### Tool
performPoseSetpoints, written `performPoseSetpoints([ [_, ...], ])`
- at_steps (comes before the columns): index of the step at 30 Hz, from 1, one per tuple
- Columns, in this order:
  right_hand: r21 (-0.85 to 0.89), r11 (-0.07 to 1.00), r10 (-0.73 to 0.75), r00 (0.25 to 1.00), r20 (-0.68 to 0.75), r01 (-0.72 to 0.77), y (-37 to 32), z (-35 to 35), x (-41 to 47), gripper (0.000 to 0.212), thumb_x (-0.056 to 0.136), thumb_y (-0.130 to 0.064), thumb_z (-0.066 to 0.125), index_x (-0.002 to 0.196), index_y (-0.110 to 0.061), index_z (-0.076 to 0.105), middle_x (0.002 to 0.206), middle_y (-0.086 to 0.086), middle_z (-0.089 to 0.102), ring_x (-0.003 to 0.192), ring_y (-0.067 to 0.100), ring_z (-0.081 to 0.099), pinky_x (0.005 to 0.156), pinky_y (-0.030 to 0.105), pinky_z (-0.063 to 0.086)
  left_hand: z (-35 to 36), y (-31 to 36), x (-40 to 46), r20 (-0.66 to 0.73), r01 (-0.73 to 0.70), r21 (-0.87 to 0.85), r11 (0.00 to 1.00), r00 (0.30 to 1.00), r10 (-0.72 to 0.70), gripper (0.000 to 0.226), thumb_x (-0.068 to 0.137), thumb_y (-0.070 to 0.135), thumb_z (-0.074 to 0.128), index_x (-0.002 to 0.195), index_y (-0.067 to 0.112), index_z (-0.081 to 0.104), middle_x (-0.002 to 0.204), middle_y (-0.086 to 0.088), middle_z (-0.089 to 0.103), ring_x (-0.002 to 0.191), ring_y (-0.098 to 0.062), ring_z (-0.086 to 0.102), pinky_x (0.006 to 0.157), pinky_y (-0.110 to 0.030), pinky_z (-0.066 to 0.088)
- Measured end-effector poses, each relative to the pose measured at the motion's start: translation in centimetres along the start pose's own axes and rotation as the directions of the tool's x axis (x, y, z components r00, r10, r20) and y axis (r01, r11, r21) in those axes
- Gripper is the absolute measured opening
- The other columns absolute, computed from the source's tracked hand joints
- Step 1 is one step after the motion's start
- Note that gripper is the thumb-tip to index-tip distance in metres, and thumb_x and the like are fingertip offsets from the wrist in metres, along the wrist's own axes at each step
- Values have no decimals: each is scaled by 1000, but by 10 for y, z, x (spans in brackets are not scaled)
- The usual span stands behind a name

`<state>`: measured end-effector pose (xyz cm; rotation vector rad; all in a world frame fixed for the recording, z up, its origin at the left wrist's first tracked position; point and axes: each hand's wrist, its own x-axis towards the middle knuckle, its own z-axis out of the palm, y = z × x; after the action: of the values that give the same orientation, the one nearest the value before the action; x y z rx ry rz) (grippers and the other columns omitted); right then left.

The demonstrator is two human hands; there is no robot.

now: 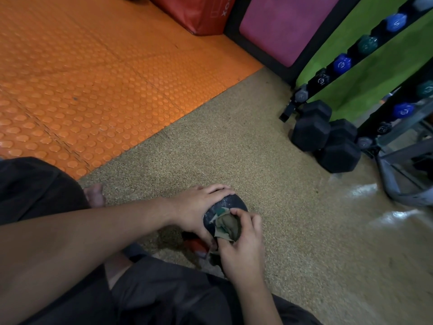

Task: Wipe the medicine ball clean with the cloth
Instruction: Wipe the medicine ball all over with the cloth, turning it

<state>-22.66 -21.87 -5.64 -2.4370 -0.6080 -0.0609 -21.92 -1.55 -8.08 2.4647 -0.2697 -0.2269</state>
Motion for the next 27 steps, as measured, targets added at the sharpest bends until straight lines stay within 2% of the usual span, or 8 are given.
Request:
performPoseSetpoints([
  [4,35,999,-36,999,-6,36,1,1,-1,51,81,-32,67,132,-27,64,117,-15,42,109,6,55,93,37,54,1,-5,0,3,8,-28,1000,1000,-8,142,47,84,83,158,58,-2,168,29,1,155,-27,23,124,-54,31],
  [7,111,988,-107,994,-19,109,3,-1,-4,48,82,-18,69,129,-24,69,118,-14,45,113,6,54,97,32,52,1,-7,1,4,18,-34,999,1000,-18,142,47,86,82,157,59,-4,168,29,-1,156,-28,22,124,-56,30],
  [10,200,975,-66,984,-164,99,3,-10,1,50,80,-12,66,130,-19,69,120,-12,52,116,9,58,97,27,52,1,-6,2,-3,15,-8,1000,1000,-15,143,48,89,82,159,55,-2,167,30,-1,155,-27,22,125,-54,29],
  [12,100,992,-56,967,-248,83,1,-11,9,51,83,-18,62,134,-19,66,126,-11,59,117,11,56,95,30,49,1,-4,3,-24,1,1,1000,1000,-1,144,47,90,81,160,53,1,167,28,2,153,-26,26,125,-52,30],
  [16,-232,971,-67,996,-55,53,-12,9,13,56,86,-36,52,141,-28,59,138,-12,52,119,16,39,97,40,45,-2,1,2,-14,-44,36,998,999,44,138,61,74,88,165,46,1,169,26,-1,155,-16,21,125,-33,14],
  [21,-227,971,-90,992,-88,68,-10,4,6,49,79,-31,60,127,-22,70,121,-5,47,101,16,41,88,42,51,-7,4,-4,-5,-57,12,998,998,57,137,63,67,92,166,44,4,171,22,0,154,-12,17,116,-24,11],
  [24,-219,969,-123,992,-22,116,-8,-3,-9,55,79,-29,61,132,-19,69,117,-8,43,104,19,47,91,39,50,-9,5,-3,14,-72,2,997,997,72,136,63,66,93,166,43,6,172,20,1,154,-8,11,121,-29,10],
  [27,-196,973,-128,992,-8,123,-3,-5,-15,56,79,-27,62,134,-20,67,117,-10,41,108,18,47,94,36,49,-9,5,0,24,-86,14,996,996,85,136,62,68,92,165,44,7,172,20,2,156,-12,12,118,-28,10],
])
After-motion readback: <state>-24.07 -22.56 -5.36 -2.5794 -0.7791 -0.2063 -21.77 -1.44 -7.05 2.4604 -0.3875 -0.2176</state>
